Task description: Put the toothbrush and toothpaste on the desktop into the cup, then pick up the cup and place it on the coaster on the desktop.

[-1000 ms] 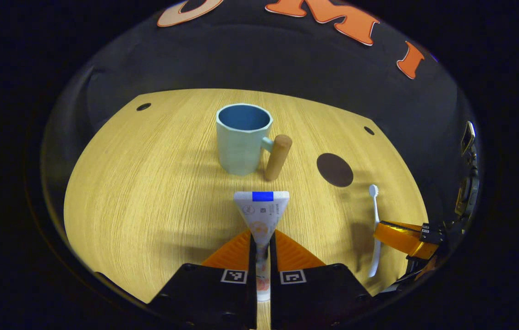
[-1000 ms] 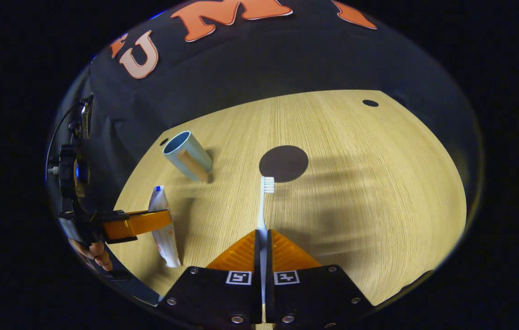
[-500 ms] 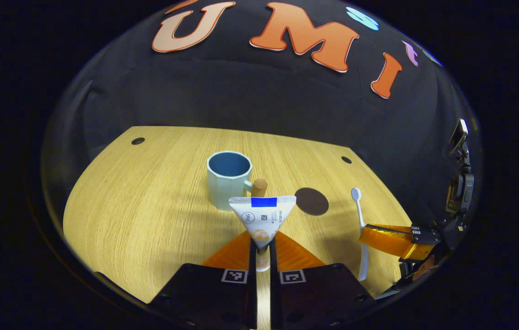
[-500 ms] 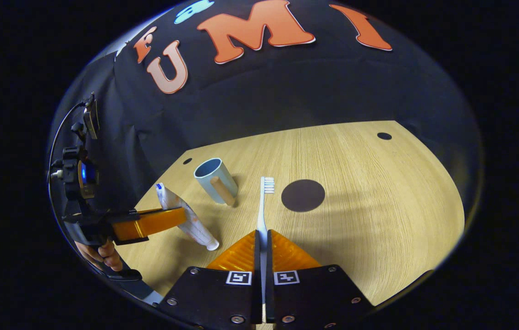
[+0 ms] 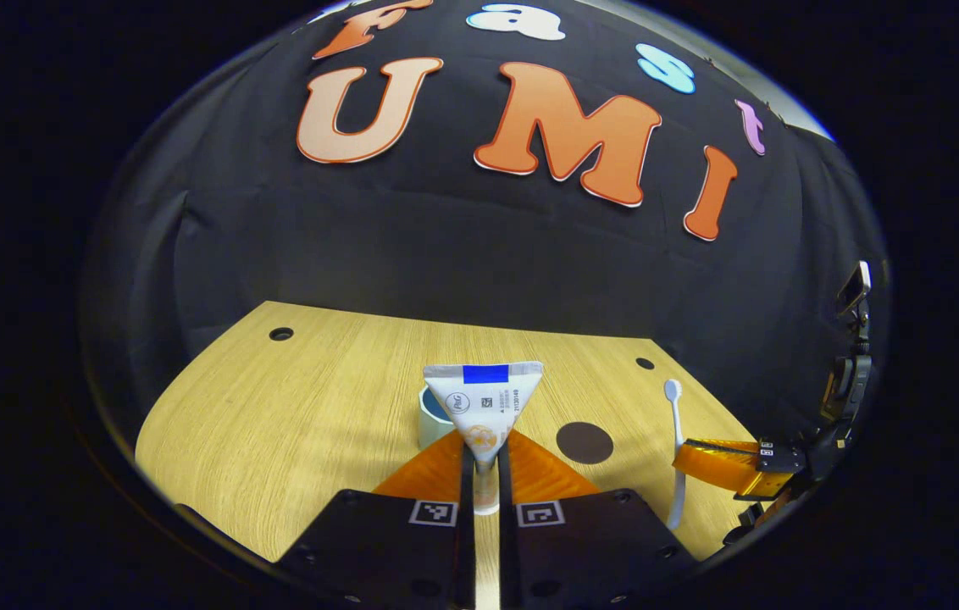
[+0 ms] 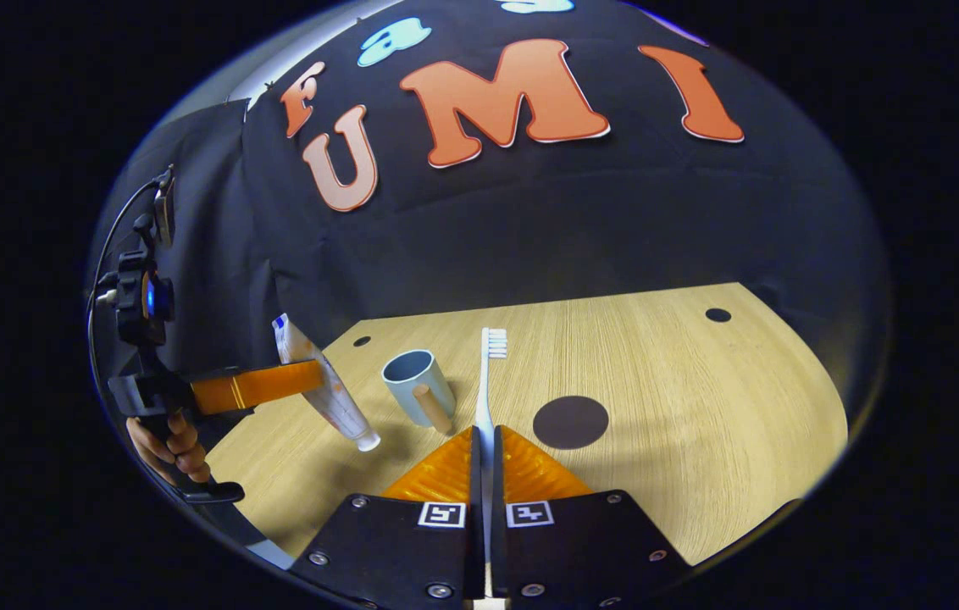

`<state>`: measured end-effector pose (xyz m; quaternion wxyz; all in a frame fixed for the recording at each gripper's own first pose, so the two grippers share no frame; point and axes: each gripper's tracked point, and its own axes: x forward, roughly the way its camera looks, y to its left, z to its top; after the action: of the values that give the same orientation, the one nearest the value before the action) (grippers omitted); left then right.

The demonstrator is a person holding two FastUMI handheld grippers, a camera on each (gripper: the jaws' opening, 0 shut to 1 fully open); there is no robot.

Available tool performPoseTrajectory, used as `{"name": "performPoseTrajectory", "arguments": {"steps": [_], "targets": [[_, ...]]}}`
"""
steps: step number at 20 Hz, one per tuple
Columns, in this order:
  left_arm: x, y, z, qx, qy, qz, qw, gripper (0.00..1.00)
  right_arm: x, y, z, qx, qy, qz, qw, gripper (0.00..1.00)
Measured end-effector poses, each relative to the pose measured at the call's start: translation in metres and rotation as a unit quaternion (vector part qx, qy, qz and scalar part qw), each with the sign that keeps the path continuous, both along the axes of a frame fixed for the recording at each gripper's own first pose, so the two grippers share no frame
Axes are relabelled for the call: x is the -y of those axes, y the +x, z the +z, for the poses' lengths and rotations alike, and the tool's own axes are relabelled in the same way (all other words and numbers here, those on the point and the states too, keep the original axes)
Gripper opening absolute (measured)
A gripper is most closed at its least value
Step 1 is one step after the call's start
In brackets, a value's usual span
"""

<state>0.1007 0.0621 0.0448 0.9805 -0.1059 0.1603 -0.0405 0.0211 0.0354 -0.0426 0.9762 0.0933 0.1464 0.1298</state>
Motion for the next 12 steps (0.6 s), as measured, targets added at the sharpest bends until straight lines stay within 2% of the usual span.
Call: {"name": "performPoseTrajectory", "arguments": {"steps": [4, 12], "targets": [[-0.019, 0.019, 0.019, 0.032, 0.016, 0.016, 0.999, 0.11, 0.001, 0.004, 0.023, 0.036, -0.003, -0.003, 0.999, 0.03], [-0.030, 0.072, 0.050, 0.090, 0.007, 0.020, 0.996, 0.10, 0.014, 0.024, 0.044, 0.071, 0.006, -0.030, 0.997, 0.03]]}}
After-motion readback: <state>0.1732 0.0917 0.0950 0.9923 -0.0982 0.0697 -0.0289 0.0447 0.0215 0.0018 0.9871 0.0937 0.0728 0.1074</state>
